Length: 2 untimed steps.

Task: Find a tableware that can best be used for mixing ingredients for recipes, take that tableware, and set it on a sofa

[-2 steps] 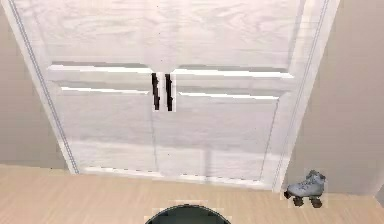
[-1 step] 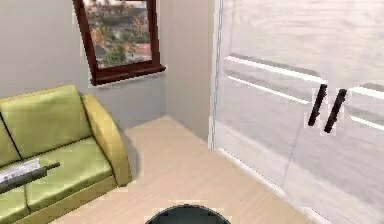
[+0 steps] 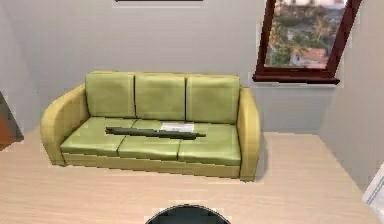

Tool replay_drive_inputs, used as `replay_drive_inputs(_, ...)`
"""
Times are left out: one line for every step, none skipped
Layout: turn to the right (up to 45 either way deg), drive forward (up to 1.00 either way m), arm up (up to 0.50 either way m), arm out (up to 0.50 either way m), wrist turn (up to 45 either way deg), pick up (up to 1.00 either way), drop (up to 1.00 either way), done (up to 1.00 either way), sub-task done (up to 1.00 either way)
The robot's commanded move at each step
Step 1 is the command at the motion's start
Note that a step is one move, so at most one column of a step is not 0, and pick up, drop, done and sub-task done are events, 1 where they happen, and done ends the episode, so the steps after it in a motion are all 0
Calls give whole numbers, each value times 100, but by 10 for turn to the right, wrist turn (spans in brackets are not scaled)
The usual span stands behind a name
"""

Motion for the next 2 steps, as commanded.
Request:
replay_drive_inputs(-240,0,0,0,0,0,0,0,0)
replay_drive_inputs(0,100,0,0,0,0,0,0,0)
